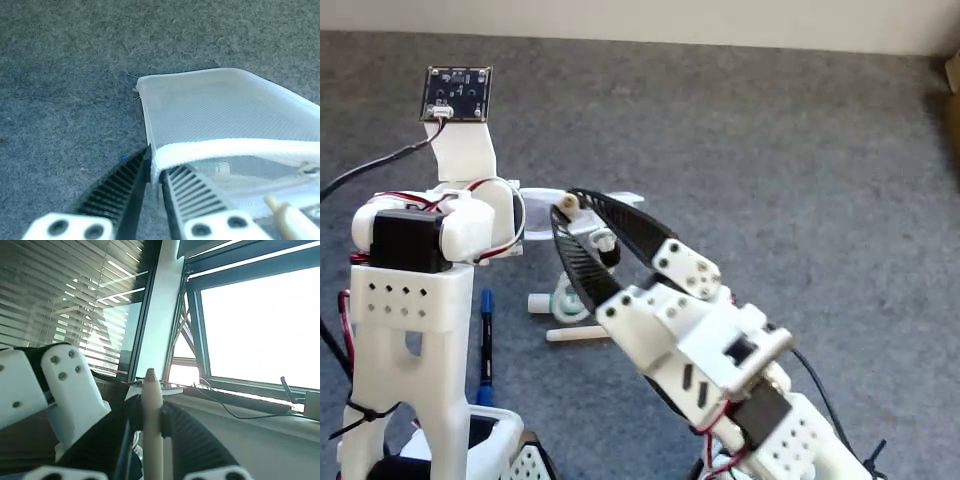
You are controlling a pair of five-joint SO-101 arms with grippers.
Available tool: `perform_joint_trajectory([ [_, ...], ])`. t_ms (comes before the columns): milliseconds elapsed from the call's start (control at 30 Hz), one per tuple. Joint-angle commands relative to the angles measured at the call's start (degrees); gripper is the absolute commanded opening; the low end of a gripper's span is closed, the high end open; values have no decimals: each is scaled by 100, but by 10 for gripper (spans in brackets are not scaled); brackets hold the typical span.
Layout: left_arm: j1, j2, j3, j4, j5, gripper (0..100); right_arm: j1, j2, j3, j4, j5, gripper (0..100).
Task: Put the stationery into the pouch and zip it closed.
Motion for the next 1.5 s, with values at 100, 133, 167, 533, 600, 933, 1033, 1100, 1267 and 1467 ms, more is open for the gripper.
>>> perform_joint_trajectory([
  [100, 110, 22, 92, -79, 26, 8, -40, 426, -75, -453, -9, 4],
  [133, 110, 22, 92, -79, 26, 8, -31, 462, -75, -497, 0, 4],
  [167, 110, 22, 92, -79, 26, 8, -13, 479, -66, -541, 0, 4],
  [533, 110, 22, 101, -88, 26, 8, 488, 673, 84, -716, 0, 4],
  [600, 110, 22, 101, -88, 26, 8, 488, 673, 259, -716, 53, 4],
  [933, 110, 22, 110, -88, 26, 8, 110, 673, 945, -716, 1442, 4],
  [1033, 110, 22, 110, -88, 26, 8, 101, 673, 1015, -716, 1451, 4],
  [1100, 110, 22, 110, -88, 26, 8, 110, 664, 1015, -716, 1451, 26],
  [1267, 110, 22, 110, -88, 26, 8, 119, 637, 1121, -716, 1407, 155],
  [1467, 48, 22, 110, -88, 26, 8, 110, 629, 1130, -716, 1415, 155],
])
